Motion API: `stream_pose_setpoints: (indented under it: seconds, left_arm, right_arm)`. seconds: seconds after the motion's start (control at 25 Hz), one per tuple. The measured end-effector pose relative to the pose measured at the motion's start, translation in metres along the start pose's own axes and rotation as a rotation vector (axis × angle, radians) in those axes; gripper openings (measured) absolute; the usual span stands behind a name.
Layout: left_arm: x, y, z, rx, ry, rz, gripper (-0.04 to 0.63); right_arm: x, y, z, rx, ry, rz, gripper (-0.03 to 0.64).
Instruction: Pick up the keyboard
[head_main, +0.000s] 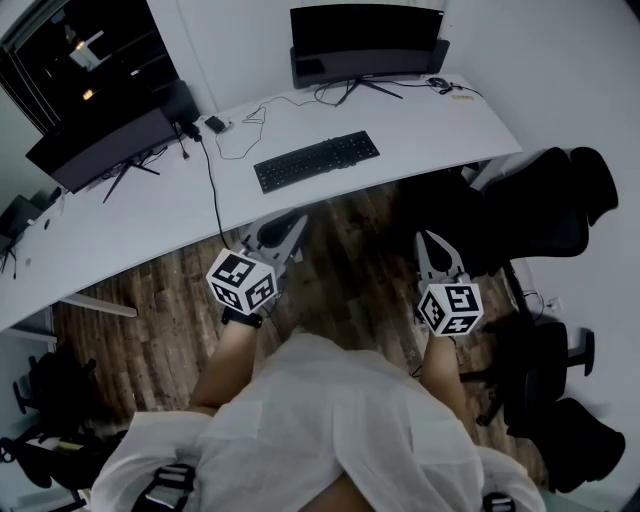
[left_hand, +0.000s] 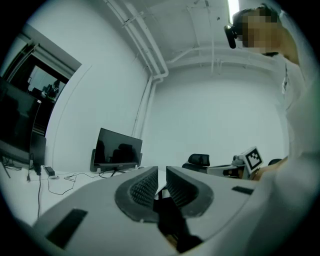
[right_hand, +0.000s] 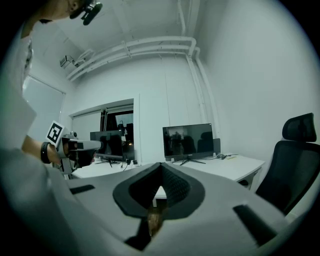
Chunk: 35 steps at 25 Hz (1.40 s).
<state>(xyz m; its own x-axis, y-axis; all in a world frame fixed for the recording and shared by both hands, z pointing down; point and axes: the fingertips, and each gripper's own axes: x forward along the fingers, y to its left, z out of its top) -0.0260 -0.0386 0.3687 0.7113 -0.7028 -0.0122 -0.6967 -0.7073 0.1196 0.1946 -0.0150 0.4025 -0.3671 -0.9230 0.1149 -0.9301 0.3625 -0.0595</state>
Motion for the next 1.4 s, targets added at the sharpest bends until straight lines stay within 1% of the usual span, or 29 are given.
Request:
stream_pose_setpoints:
  seconds: [0.2, 0.44, 0.88, 1.08, 1.2, 1.4]
  left_arm:
    - [0.006, -0.005, -0.005, -0.003, 0.011, -0.019, 0.046]
    - [0.002, -0.003, -0.004, -0.004, 0.003, -0.011, 0.048]
    - [-0.01, 0.003, -0.003, -0.005, -0.001, 0.002, 0.047]
    - [-0.014, 0.01, -0.008, -0.019, 0.006, 0.024, 0.048]
    - [-0.014, 0.011, -0.012, -0.018, 0.009, 0.022, 0.046]
    - [-0.011, 0.026, -0.024, -0.021, 0.027, 0.03, 0.048]
  right_arm:
    - [-0.003, -0.004, -0.005, 0.006, 0.008, -0.014, 0.003]
    - [-0.004, -0.005, -0.004, 0.005, 0.003, -0.024, 0.004]
    - [0.002, 0.006, -0.004, 0.003, 0.003, -0.011, 0.003]
    - [0.005, 0.012, -0.008, 0.003, 0.023, 0.017, 0.005]
    - [0.01, 0.015, -0.013, 0.007, 0.03, 0.038, 0.005]
    - [0.031, 0.024, -0.026, 0.002, 0.062, 0.102, 0.008]
